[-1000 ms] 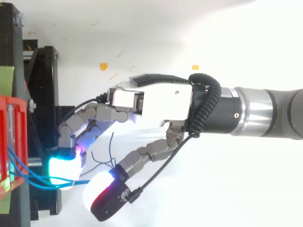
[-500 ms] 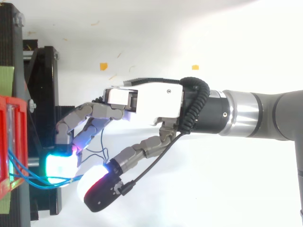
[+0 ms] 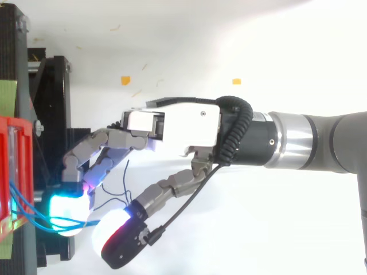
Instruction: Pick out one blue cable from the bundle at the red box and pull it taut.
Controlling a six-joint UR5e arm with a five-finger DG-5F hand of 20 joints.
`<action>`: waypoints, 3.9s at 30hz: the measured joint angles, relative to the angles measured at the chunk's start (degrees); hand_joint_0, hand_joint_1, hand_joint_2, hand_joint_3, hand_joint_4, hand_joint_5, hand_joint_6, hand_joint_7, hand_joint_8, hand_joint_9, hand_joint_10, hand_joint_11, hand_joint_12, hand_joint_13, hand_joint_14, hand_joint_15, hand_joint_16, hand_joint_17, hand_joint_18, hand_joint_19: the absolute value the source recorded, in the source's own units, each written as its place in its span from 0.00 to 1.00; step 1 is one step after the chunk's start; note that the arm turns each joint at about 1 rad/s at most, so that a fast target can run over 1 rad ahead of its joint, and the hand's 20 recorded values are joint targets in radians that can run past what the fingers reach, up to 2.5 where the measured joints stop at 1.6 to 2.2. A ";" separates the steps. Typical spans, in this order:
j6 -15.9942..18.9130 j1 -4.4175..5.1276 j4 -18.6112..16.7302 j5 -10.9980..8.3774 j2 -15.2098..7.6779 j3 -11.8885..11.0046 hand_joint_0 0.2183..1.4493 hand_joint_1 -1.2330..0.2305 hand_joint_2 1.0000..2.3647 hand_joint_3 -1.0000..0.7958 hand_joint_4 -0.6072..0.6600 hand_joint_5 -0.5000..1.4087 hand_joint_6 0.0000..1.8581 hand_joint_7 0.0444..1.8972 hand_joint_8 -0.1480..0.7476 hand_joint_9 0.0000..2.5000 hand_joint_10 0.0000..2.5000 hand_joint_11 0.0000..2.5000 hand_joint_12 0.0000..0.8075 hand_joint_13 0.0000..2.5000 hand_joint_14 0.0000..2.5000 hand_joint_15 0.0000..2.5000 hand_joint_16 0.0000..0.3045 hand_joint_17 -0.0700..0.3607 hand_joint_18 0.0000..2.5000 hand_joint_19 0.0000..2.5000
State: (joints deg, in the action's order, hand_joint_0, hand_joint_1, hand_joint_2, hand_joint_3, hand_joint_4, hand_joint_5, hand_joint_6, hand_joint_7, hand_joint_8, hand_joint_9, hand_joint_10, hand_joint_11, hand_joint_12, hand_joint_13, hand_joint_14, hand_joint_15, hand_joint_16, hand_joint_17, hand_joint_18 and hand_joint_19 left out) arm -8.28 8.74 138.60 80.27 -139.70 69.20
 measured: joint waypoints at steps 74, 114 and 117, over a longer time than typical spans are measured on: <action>10.77 -4.60 11.99 10.49 -0.91 -7.22 0.34 0.29 0.02 0.48 0.40 0.20 0.52 0.49 0.49 0.44 0.01 0.35 0.43 0.41 0.01 0.24 0.17 0.43 0.38 0.25; 11.18 -6.48 25.22 14.07 1.94 -11.10 0.22 0.31 0.00 0.28 0.54 0.21 0.47 0.51 0.52 0.49 0.01 0.35 0.47 0.45 0.01 0.24 0.19 0.47 0.43 0.26; 11.18 -6.45 25.19 14.05 1.94 -11.10 0.26 0.28 0.00 0.28 0.53 0.21 0.47 0.51 0.51 0.49 0.02 0.35 0.45 0.45 0.01 0.25 0.18 0.45 0.42 0.26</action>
State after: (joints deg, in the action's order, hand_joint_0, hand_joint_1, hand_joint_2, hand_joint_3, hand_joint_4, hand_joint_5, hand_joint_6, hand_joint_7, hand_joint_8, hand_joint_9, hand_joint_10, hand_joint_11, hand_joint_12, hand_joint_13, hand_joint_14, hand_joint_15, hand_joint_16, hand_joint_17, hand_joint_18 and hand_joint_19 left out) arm 2.90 2.29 163.79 94.32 -137.77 58.09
